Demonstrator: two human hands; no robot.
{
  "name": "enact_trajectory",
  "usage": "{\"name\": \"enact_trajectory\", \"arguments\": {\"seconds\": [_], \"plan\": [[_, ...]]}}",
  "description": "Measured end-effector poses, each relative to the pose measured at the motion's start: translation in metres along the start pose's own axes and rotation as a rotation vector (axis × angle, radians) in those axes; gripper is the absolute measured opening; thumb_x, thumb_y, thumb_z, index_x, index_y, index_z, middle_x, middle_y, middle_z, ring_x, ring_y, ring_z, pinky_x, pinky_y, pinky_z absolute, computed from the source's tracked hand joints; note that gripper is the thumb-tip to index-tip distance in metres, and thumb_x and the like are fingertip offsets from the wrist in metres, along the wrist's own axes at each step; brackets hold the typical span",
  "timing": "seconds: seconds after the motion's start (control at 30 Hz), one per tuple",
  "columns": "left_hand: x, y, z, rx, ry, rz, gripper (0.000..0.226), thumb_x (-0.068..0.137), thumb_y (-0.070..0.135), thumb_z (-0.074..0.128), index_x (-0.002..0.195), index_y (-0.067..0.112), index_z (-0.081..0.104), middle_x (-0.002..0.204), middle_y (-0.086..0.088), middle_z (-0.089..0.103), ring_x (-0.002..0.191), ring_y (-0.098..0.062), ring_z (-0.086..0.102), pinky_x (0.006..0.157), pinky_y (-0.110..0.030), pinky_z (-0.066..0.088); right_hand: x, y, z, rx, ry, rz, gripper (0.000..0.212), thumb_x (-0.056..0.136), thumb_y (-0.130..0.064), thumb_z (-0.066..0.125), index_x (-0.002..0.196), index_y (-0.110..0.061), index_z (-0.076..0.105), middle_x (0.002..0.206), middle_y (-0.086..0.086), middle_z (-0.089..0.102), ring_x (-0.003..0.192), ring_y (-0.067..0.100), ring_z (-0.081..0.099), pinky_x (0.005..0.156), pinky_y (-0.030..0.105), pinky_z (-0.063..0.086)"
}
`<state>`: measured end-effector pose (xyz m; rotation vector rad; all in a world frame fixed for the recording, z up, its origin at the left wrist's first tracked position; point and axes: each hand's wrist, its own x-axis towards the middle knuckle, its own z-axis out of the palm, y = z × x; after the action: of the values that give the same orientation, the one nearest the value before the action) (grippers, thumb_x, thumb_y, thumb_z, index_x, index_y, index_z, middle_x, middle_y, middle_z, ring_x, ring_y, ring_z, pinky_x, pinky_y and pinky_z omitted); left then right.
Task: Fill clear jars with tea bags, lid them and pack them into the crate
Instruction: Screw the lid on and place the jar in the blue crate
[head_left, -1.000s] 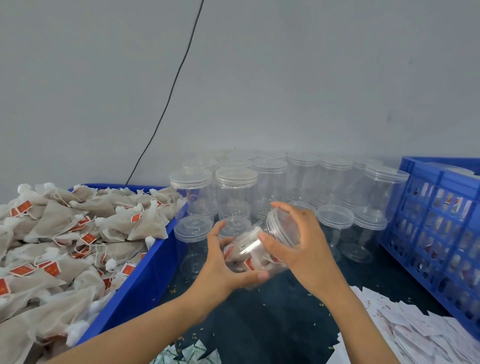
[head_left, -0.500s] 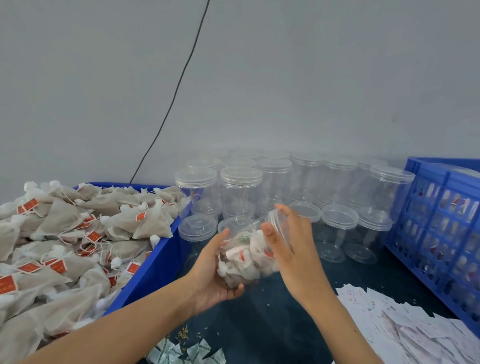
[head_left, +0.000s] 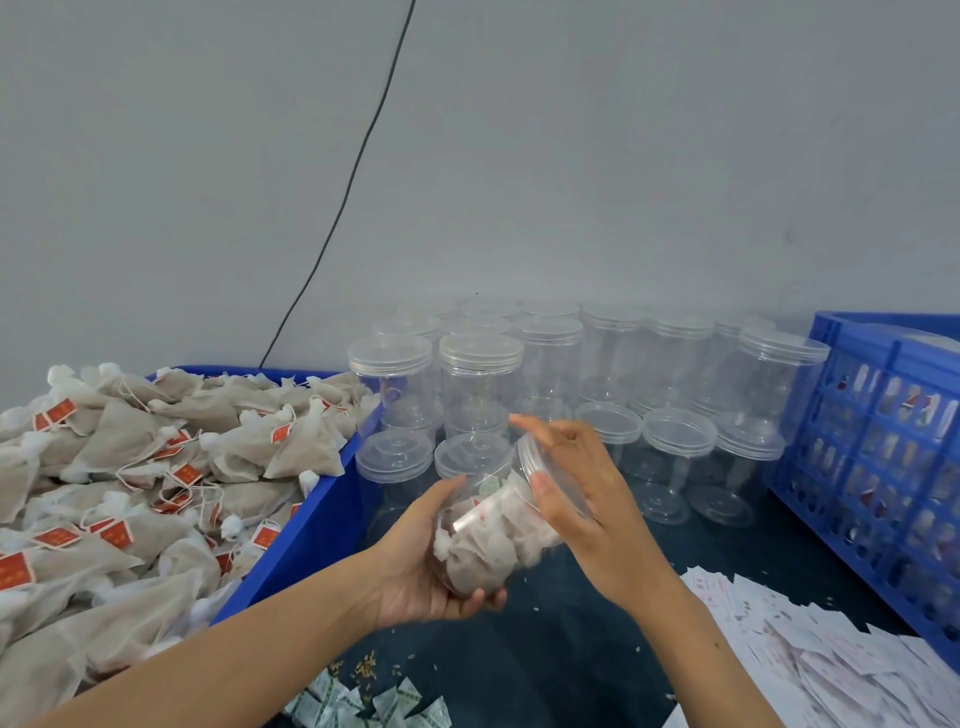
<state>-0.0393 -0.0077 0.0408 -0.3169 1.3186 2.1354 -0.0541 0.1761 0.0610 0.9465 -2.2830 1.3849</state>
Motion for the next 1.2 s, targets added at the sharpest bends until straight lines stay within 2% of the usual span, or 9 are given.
{"name": "enact_trajectory", "arguments": {"seconds": [0.2,0.33,0.47,0.53,0.63,0.77,0.93,1.1,1.2], "plan": [[0.003,-0.012,0.008,0.194,0.209,0.471,0.061,0.088,0.064,0.04,0.109,0.015,0.069,0.099,-0.013,0.073,0.077,-0.024,0.069,0.063,-0.031,0.056,0.003,-0.005,0.009,0.123,0.171,0.159,0.03,0.096,-0.052,0.041,0.126,-0.05,0.049,0.12,-0.018,0.049,0.114,-0.005,0.047,0.099,0.041,0.047],[-0.001,-0.012,0.011,0.404,0.224,0.796,0.059,0.078,0.066,0.043,0.124,0.029,0.049,0.108,0.01,0.069,0.098,-0.009,0.068,0.075,-0.023,0.055,0.004,-0.009,0.007,0.181,0.226,0.329,0.039,0.096,-0.05,0.035,0.134,-0.044,0.043,0.133,-0.009,0.044,0.117,-0.003,0.041,0.108,0.029,0.032],[-0.004,-0.009,0.008,0.294,0.212,0.688,0.057,0.082,0.065,0.041,0.115,0.025,0.065,0.109,-0.002,0.072,0.095,-0.017,0.071,0.078,-0.033,0.058,0.008,-0.011,0.004,0.249,0.028,0.325,0.063,0.087,-0.064,0.028,0.146,-0.044,0.023,0.137,-0.023,0.022,0.127,-0.007,0.023,0.09,0.004,0.025],[-0.005,-0.005,0.006,0.177,0.222,0.542,0.057,0.082,0.065,0.044,0.096,0.02,0.076,0.096,-0.01,0.074,0.077,-0.022,0.071,0.064,-0.032,0.057,0.012,-0.014,0.003,0.108,-0.04,0.219,0.059,0.092,-0.063,0.032,0.146,-0.044,0.017,0.148,-0.016,0.018,0.138,-0.001,0.015,0.096,-0.001,0.018],[-0.002,-0.003,0.003,0.102,0.212,0.46,0.056,0.085,0.063,0.046,0.092,0.015,0.075,0.089,-0.014,0.072,0.067,-0.022,0.068,0.054,-0.029,0.053,0.007,-0.015,-0.002,0.09,-0.147,0.101,0.055,0.091,-0.058,0.036,0.143,-0.05,0.02,0.15,-0.016,0.017,0.142,-0.001,0.009,0.115,0.021,0.013],[0.004,-0.009,0.004,0.203,0.24,0.582,0.063,0.079,0.066,0.044,0.112,0.018,0.067,0.103,-0.008,0.073,0.086,-0.021,0.07,0.07,-0.032,0.055,-0.004,-0.009,-0.007,0.117,-0.044,0.296,0.046,0.092,-0.058,0.035,0.137,-0.048,0.034,0.137,-0.01,0.032,0.134,0.007,0.03,0.113,0.042,0.031],[0.0,-0.009,0.009,0.233,0.25,0.642,0.063,0.081,0.066,0.041,0.118,0.021,0.065,0.109,-0.006,0.073,0.097,-0.021,0.071,0.076,-0.034,0.058,0.018,-0.014,-0.007,0.122,-0.012,0.398,0.139,0.035,-0.105,0.013,0.149,-0.025,0.024,0.157,0.0,0.02,0.14,0.013,0.026,0.113,0.033,0.021],[0.0,-0.007,0.006,0.102,0.273,0.567,0.056,0.085,0.062,0.044,0.096,0.014,0.072,0.09,-0.012,0.074,0.069,-0.02,0.07,0.056,-0.029,0.054,0.001,-0.013,-0.006,0.213,-0.086,0.17,0.051,0.09,-0.061,0.043,0.138,-0.056,0.027,0.14,-0.031,0.025,0.129,-0.021,0.021,0.094,0.002,0.03],[0.003,-0.01,0.008,0.107,0.301,0.555,0.056,0.088,0.063,0.041,0.091,0.016,0.072,0.083,-0.009,0.074,0.064,-0.017,0.069,0.053,-0.027,0.053,-0.003,-0.01,-0.001,0.172,0.011,0.183,0.047,0.089,-0.059,0.034,0.135,-0.052,0.032,0.136,-0.023,0.03,0.125,-0.019,0.027,0.092,0.006,0.028]]}}
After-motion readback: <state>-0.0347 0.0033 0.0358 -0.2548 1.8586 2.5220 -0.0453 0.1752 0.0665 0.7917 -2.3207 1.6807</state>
